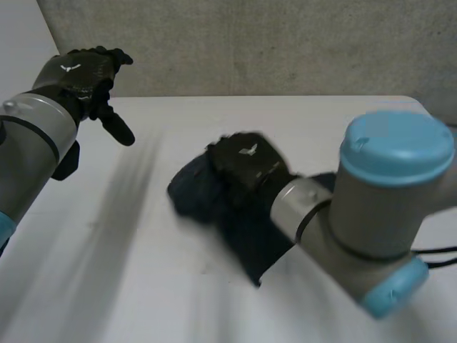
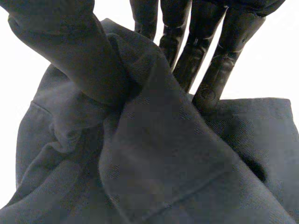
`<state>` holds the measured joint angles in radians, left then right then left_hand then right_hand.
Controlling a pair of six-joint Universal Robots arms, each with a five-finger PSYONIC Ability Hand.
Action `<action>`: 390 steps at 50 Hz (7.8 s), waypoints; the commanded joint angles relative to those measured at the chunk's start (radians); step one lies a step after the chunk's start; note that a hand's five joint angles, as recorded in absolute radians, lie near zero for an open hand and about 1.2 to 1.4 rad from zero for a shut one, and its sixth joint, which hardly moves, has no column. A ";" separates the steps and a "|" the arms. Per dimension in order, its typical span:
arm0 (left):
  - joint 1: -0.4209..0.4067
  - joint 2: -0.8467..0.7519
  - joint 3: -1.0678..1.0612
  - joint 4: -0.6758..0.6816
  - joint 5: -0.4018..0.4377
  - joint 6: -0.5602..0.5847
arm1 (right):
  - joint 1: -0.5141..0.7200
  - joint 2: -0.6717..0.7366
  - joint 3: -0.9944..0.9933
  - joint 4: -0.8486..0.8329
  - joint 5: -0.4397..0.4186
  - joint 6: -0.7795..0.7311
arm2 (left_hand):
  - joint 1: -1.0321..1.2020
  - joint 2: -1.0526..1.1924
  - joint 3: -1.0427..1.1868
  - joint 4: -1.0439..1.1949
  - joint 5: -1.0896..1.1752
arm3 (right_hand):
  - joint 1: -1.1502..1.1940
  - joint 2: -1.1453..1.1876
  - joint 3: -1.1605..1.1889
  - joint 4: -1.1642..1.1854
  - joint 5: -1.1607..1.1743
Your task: Fold the shorts.
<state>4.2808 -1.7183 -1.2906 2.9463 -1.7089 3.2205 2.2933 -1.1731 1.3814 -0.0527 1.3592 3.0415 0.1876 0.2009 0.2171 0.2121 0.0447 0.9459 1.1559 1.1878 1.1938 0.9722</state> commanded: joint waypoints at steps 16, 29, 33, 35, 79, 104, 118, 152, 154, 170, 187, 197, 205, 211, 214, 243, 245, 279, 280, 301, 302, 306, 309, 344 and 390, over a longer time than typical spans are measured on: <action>0.010 -0.133 -0.148 -0.050 0.003 0.030 | -0.009 -0.127 0.073 0.136 0.049 -0.119 | 0.011 -0.002 -0.018 -0.013 -0.020 | -0.771 -0.981 -1.013 -1.019 -0.972; 0.005 -0.237 -0.312 0.020 0.009 0.119 | -0.202 -0.246 0.310 0.079 0.032 -0.133 | 0.079 0.065 0.049 0.054 0.047 | -0.771 -0.981 -1.013 -1.019 -0.972; -0.001 -0.267 -0.311 0.059 0.003 0.121 | -0.236 -0.264 0.366 0.059 0.012 -0.132 | 0.155 0.142 0.126 0.130 0.123 | -0.771 -0.981 -1.013 -1.019 -0.972; -0.003 -0.282 -0.306 0.063 0.005 0.121 | -0.247 -0.272 0.380 0.054 0.006 -0.132 | 0.176 0.162 0.146 0.151 0.144 | -0.771 -0.981 -1.013 -1.019 -0.972; -0.036 -0.168 0.031 0.307 -0.042 0.358 | -0.316 -0.333 0.469 0.010 -0.009 -0.132 | 1.209 1.195 1.179 1.184 1.177 | -0.771 -0.981 -1.013 -1.019 -0.972; -0.512 -0.454 0.071 0.384 0.189 0.378 | -0.676 -0.402 0.456 0.011 -0.012 -0.116 | 0.182 0.169 0.153 0.158 0.151 | -0.771 -0.981 -1.013 -1.019 -0.972; -0.302 -0.169 -0.186 0.353 -0.063 0.361 | -0.681 -0.390 0.430 0.089 -0.270 -0.323 | 0.055 0.042 0.026 0.031 0.024 | -0.771 -0.981 -1.013 -1.019 -0.972; -0.234 -0.368 -0.317 0.270 -0.140 0.200 | -0.723 -0.073 0.599 -0.097 -0.535 -0.900 | 0.964 0.950 0.934 0.939 0.932 | 0.196 -0.014 -0.046 -0.052 -0.005; -0.234 -0.359 -0.314 0.270 -0.140 0.200 | -0.712 -0.071 0.591 -0.101 -0.534 -0.900 | 1.100 1.086 1.070 1.075 1.068 | 0.450 0.240 0.208 0.202 0.249; -0.242 0.109 -0.254 0.093 -0.081 0.200 | -0.709 -0.483 0.377 0.143 -0.522 -0.356 | 1.209 1.195 1.179 1.184 1.177 | 0.450 0.240 0.208 0.202 0.250; -0.085 -0.229 -0.037 0.056 -0.006 0.209 | -0.503 -0.238 0.094 0.404 -0.372 -0.328 | 1.209 1.195 1.179 1.184 1.177 | 0.450 0.240 0.208 0.202 0.250; -0.059 -0.661 0.378 0.063 -0.060 0.294 | -0.338 0.090 -0.080 0.301 -0.022 -0.196 | 0.460 0.446 0.430 0.435 0.428 | 0.450 0.240 0.208 0.202 0.250; -0.107 -0.583 0.321 0.059 -0.139 0.291 | -0.279 0.164 -0.101 0.156 0.207 -0.004 | -0.001 -0.014 -0.030 -0.025 -0.032 | 0.450 0.240 0.208 0.202 0.250; -0.151 -0.333 0.049 0.079 -0.230 0.254 | -0.275 0.165 -0.079 0.096 0.253 0.013 | 0.043 0.030 0.014 0.019 0.012 | 0.450 0.240 0.208 0.202 0.250; -0.194 -0.214 -0.097 0.077 -0.229 0.196 | -0.276 0.167 -0.074 0.094 0.253 0.013 | 0.105 0.092 0.075 0.080 0.073 | 0.450 0.240 0.208 0.202 0.250; -0.348 -0.283 -0.414 0.333 -0.135 0.093 | -0.284 0.086 0.077 0.037 0.192 -0.010 | 0.923 0.910 0.894 0.899 0.892 | 0.450 0.240 0.208 0.202 0.250; -0.349 -0.282 -0.408 0.332 -0.141 0.093 | -0.284 0.078 0.084 0.037 0.190 -0.023 | 1.155 1.142 1.126 1.130 1.123 | 0.450 0.240 0.208 0.202 0.250; -0.250 0.332 0.201 -0.205 -0.129 0.094 | -0.271 -0.456 -0.272 0.439 0.184 -0.477 | 1.209 1.195 1.179 1.184 1.177 | 0.450 0.240 0.208 0.202 0.250; -0.250 0.330 0.212 -0.205 -0.129 0.094 | -0.270 -0.460 -0.283 0.445 0.184 -0.477 | 1.209 1.195 1.179 1.184 1.177 | 0.450 0.240 0.208 0.202 0.250; -0.073 -0.180 0.306 -0.196 -0.011 0.078 | -0.291 0.048 -0.421 0.438 0.164 -0.474 | 1.209 1.195 1.179 1.184 1.177 | 0.450 0.240 0.208 0.202 0.250; -0.064 -0.255 0.318 -0.184 -0.009 0.079 | -0.290 0.078 -0.427 0.424 0.164 -0.472 | 1.209 1.195 1.179 1.184 1.177 | 0.450 0.240 0.208 0.202 0.250; -0.059 -0.436 0.397 -0.094 -0.009 0.087 | -0.290 0.219 -0.470 0.317 0.176 -0.471 | 1.209 1.195 1.179 1.184 1.177 | 0.450 0.240 0.208 0.202 0.250; -0.047 -0.559 0.482 0.005 -0.011 0.096 | -0.290 0.317 -0.507 0.198 0.201 -0.471 | 1.209 1.195 1.179 1.184 1.177 | 0.450 0.240 0.208 0.202 0.250; -0.021 -0.318 0.016 0.202 0.084 0.127 | -0.308 0.043 -0.047 0.203 0.037 -0.412 | 0.049 0.036 0.020 0.025 0.018 | -0.758 -0.968 -1.000 -1.006 -0.959; -0.001 -0.438 -0.161 0.217 0.173 0.053 | -0.414 -0.158 0.663 -0.230 -0.201 -0.471 | 1.126 1.113 1.097 1.102 1.095 | -0.189 -0.399 -0.431 -0.437 -0.389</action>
<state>4.2854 -2.0657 -1.5772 3.1656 -1.4263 3.2670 1.8740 -1.3570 2.0522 -0.2721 1.1469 2.5918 0.8621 0.8494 0.8460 0.8489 0.6679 0.5622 0.6552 0.6590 0.6587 0.4582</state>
